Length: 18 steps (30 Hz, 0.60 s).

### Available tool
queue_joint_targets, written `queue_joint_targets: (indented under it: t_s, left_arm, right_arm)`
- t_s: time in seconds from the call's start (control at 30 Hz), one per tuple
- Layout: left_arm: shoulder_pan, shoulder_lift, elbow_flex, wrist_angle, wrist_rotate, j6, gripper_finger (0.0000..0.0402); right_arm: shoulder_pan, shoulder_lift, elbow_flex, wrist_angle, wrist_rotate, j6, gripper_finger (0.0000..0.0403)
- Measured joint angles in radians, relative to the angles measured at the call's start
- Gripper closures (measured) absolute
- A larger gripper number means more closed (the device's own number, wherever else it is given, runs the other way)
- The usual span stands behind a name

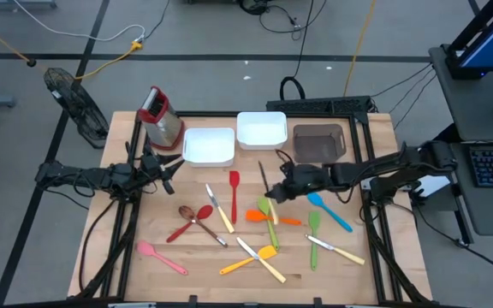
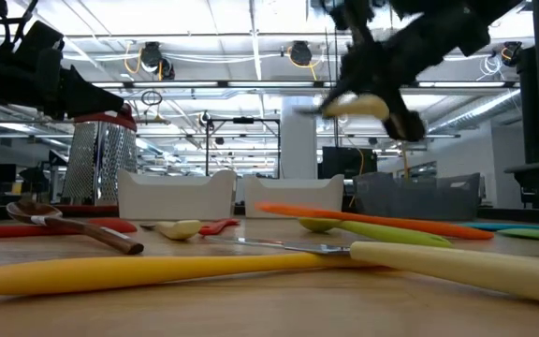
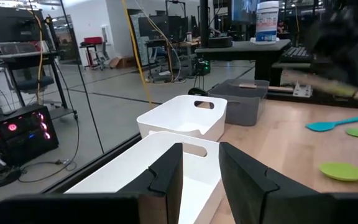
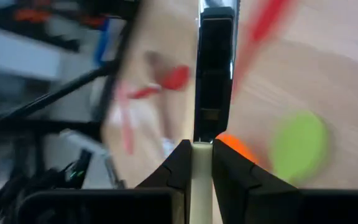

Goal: Pick & Place Kitchen Items
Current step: Put the yellow knife into the black bin

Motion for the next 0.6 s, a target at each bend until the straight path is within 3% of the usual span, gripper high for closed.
queue_joint_targets:
  t_s: [0.13,0.33,0.6]
  left_arm:
    - [0.000,0.000,0.000,0.000,0.000,0.000,0.0295]
    - [0.000,0.000,0.000,0.001,0.001,0.002,0.0295]
    - [0.000,0.000,0.000,0.001,0.000,0.004,0.0295]
  right_arm:
    - [-0.011,-0.013,0.000,0.208,-0.040,-0.164,0.0370]
    - [-0.023,-0.013,0.000,0.519,-0.096,-0.270,0.0370]
    - [-0.028,-0.014,0.001,0.693,-0.128,-0.305,0.0370]
